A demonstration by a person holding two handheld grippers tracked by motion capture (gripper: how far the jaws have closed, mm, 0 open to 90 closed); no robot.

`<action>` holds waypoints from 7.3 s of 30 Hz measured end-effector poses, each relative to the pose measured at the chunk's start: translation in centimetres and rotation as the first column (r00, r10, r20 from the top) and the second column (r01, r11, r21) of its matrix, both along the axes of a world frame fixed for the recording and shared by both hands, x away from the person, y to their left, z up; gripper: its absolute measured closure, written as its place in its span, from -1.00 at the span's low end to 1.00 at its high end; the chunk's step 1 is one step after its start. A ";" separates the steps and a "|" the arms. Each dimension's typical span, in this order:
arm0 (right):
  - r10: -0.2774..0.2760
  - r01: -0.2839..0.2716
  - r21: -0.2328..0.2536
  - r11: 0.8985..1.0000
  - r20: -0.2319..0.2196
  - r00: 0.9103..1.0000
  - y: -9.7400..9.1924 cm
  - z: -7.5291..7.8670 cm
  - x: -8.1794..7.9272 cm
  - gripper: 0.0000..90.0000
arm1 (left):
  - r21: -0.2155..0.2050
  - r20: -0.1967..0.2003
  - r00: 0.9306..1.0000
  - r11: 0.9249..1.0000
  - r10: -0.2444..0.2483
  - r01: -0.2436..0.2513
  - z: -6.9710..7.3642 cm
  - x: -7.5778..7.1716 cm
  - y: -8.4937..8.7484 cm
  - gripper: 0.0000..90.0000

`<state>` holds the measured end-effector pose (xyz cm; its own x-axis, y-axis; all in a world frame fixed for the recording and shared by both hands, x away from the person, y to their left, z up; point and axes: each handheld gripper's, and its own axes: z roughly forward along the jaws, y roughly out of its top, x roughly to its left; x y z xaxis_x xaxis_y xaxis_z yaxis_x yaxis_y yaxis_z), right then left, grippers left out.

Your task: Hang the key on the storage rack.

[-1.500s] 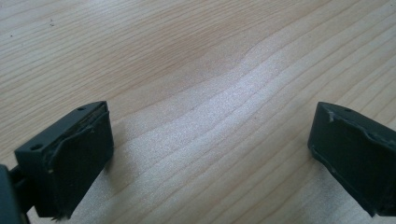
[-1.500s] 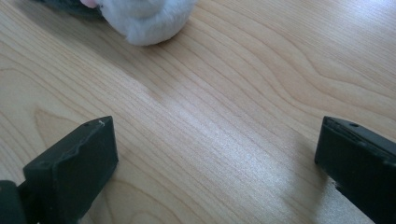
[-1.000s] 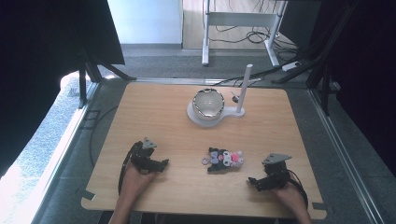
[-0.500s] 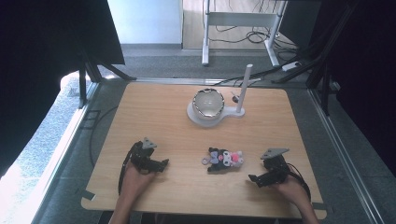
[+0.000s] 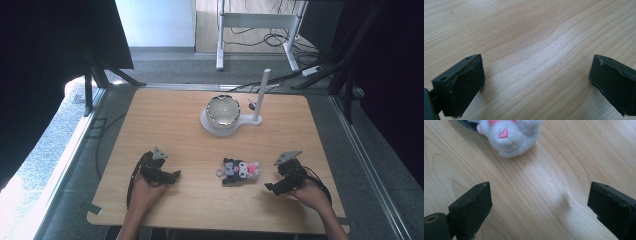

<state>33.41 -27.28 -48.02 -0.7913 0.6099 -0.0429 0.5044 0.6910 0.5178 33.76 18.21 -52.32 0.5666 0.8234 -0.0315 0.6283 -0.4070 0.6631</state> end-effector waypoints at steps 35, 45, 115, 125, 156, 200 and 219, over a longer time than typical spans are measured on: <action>0.333 -0.361 -0.263 0.895 -0.146 0.932 9.6 1.2 4.3 -0.64 | 0.001 -0.001 1.000 1.000 -0.001 0.001 0.0 0.0 0.0 -1.00; 0.404 -0.458 -0.318 0.830 -0.224 0.887 11.3 0.8 4.9 -0.22 | 0.001 0.000 1.000 1.000 -0.001 0.001 0.0 0.0 0.0 -1.00; 0.044 -0.058 -0.162 0.985 -0.090 0.995 0.1 14.2 10.8 -0.04 | -0.002 0.003 1.000 1.000 0.000 0.000 0.0 0.0 0.0 -1.00; 0.001 -0.010 -0.158 0.987 -0.058 0.998 -1.1 16.3 12.0 -0.04 | -0.002 0.001 1.000 1.000 0.001 -0.001 0.0 0.0 0.0 -1.00; -0.200 0.203 -0.110 0.973 0.040 0.979 -3.5 21.2 18.0 -0.04 | -0.002 0.000 1.000 1.000 -0.002 0.002 0.0 0.1 0.0 -1.00; -0.160 0.155 -0.071 0.985 -0.071 0.985 -1.0 11.6 18.6 -0.05 | 0.000 0.000 1.000 1.000 -0.001 0.001 0.0 0.0 0.0 -1.00; -0.181 0.179 -0.051 0.982 -0.030 0.983 -0.4 8.0 20.0 -0.41 | 0.001 -0.001 1.000 1.000 -0.001 0.001 0.0 0.0 0.0 -1.00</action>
